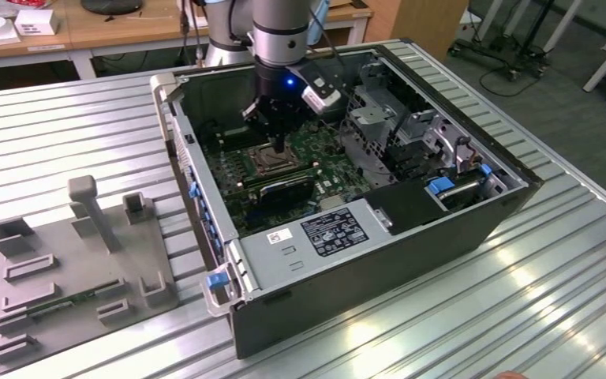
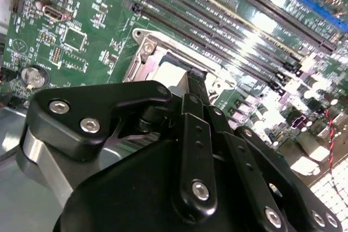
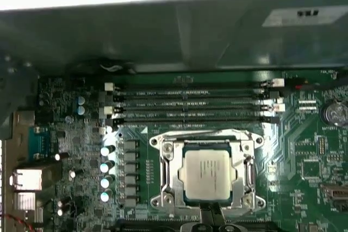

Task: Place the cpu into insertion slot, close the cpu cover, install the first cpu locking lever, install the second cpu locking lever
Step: 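Install the second cpu locking lever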

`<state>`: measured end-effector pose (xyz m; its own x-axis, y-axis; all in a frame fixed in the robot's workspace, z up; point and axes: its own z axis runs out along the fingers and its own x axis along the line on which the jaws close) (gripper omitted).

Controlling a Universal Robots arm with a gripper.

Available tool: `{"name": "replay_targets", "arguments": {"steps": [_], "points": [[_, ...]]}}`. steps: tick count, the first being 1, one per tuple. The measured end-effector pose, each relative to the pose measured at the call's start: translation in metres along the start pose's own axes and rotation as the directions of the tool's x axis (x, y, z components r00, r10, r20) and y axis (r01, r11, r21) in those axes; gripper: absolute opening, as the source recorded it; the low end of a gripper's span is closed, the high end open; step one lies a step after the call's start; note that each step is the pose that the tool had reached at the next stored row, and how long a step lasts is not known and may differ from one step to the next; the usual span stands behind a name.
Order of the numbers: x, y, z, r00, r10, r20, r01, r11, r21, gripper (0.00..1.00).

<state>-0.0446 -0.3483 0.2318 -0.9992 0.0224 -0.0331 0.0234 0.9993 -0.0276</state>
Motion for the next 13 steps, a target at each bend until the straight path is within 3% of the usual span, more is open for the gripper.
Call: {"name": "replay_targets", "arguments": {"steps": [9,13], "points": [[-0.0002,-0.0113,0.0003,1.0,0.0,0.0,0.0,1.0,0.0,0.11],[-0.0002,-0.0118,0.0003,1.0,0.0,0.0,0.0,1.0,0.0001,0.11]]}}
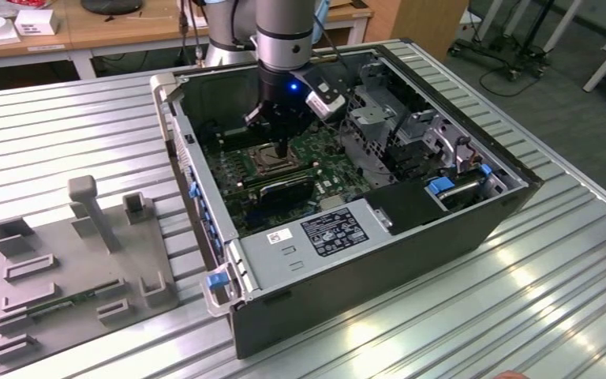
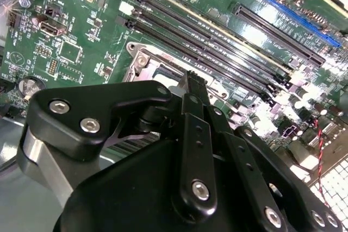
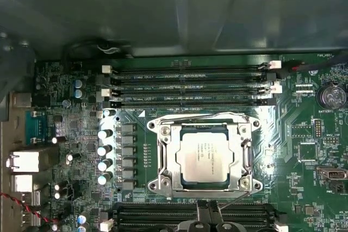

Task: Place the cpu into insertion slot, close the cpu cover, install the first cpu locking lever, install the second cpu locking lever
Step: 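Install the second cpu locking lever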

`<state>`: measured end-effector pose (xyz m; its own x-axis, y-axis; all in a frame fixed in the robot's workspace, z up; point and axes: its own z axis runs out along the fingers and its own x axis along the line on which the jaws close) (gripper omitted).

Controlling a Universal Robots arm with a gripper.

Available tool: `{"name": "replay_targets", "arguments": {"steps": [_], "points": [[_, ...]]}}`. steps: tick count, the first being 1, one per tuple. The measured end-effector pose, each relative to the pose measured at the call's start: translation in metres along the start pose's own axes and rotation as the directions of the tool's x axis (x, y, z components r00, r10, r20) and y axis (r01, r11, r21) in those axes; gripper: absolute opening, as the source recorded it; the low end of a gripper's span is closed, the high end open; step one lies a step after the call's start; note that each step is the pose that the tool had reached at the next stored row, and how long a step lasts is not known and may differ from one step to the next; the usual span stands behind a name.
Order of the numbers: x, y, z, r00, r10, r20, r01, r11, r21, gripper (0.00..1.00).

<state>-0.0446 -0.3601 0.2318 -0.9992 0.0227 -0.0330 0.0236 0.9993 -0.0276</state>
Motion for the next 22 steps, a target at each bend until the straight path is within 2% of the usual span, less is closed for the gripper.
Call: {"name": "replay_targets", "arguments": {"steps": [22], "points": [[0.0048,-0.0023,-0.0001,1.0,0.0,0.0001,0.0,1.0,0.0,0.11]]}}
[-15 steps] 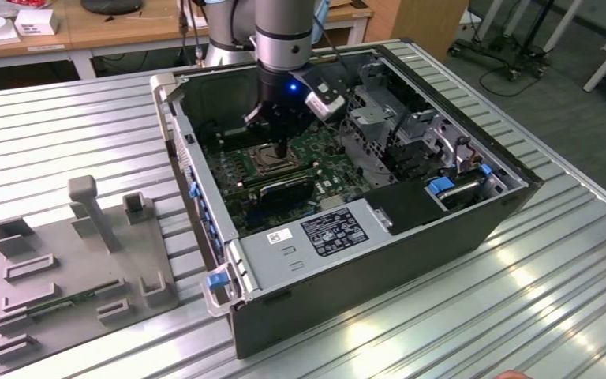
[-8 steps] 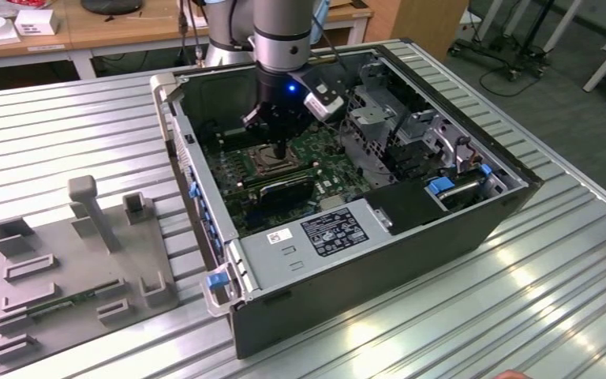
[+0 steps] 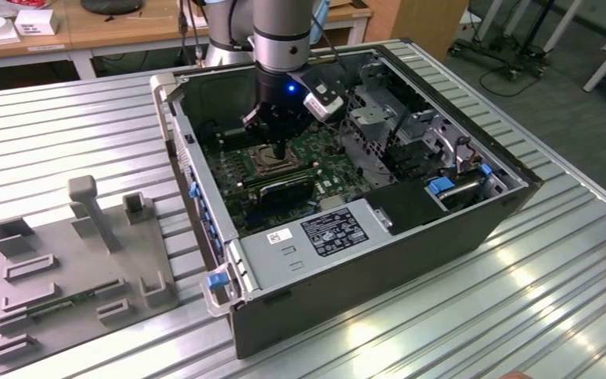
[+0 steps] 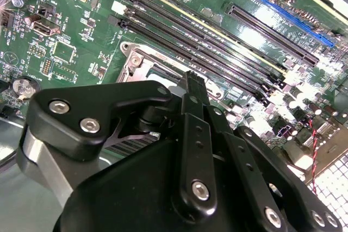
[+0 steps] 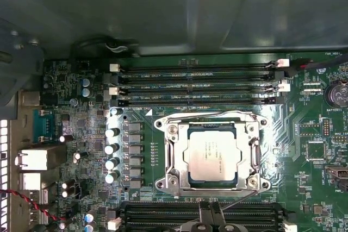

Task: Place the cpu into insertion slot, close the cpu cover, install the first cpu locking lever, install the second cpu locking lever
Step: 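Install the second cpu locking lever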

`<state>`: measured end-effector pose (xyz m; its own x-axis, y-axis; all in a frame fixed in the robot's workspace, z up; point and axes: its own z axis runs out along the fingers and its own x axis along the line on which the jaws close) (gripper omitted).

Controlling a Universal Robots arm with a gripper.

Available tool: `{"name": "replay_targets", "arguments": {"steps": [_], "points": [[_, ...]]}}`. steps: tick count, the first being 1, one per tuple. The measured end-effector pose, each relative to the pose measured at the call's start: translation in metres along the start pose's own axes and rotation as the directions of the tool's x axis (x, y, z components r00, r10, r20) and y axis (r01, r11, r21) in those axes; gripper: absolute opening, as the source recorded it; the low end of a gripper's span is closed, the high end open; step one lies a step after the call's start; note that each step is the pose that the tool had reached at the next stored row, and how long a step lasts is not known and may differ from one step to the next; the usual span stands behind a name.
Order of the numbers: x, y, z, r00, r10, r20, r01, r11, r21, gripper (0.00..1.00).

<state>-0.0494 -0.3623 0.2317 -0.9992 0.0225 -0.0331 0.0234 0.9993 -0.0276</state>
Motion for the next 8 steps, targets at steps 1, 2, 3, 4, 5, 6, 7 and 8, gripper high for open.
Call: {"name": "replay_targets", "arguments": {"steps": [1,2,3,4,5,6,7,8], "points": [[0.0,0.0,0.0,1.0,0.0,0.0,0.0,1.0,0.0,0.11],[0.0,0.0,0.0,1.0,0.0,0.0,0.0,1.0,0.0,0.11],[0.0001,-0.0002,0.0,1.0,0.0,0.0,0.0,1.0,-0.0001,0.11],[0.0003,-0.0004,0.0,1.0,0.0,0.0,0.0,1.0,-0.0002,0.11],[0.0008,-0.0004,-0.0001,1.0,0.0,0.0002,0.0,1.0,-0.0009,0.11],[0.0016,-0.0004,0.0,1.0,0.0,0.0004,0.0,1.0,-0.0013,0.11],[0.0028,-0.0004,-0.0001,1.0,0.0,0.0007,0.0,1.0,-0.0013,0.11],[0.0045,-0.0005,-0.0001,1.0,0.0,0.0017,0.0,1.0,-0.0015,0.11]]}}
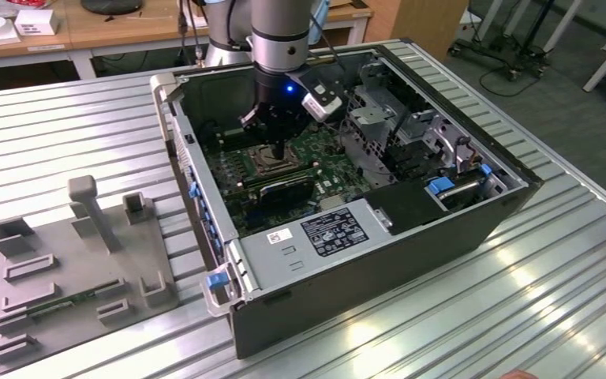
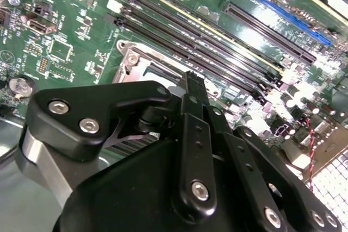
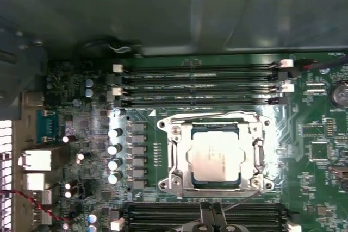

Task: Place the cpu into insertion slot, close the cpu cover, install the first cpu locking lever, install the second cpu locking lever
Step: 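Install the second cpu locking lever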

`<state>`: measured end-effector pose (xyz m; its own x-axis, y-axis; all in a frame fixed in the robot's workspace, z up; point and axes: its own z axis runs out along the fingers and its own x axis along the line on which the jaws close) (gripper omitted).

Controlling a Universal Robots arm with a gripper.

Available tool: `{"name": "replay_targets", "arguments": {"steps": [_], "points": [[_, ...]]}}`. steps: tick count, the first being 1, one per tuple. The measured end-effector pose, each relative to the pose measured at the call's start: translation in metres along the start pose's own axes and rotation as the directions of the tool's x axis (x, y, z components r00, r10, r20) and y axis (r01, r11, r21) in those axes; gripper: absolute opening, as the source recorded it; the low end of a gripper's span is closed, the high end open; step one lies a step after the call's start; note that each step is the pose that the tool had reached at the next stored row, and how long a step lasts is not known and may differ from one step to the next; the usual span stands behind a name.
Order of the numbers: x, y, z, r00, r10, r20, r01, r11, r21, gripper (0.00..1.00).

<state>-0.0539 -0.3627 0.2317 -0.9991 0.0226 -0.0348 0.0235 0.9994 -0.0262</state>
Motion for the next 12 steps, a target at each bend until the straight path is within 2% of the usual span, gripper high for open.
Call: {"name": "replay_targets", "arguments": {"steps": [6,12], "points": [[0.0109,-0.0003,0.0005,1.0,0.0,0.0059,0.0,1.0,-0.0014,0.11],[0.0117,-0.0004,0.0005,1.0,0.0,0.0058,0.0,1.0,-0.001,0.11]]}}
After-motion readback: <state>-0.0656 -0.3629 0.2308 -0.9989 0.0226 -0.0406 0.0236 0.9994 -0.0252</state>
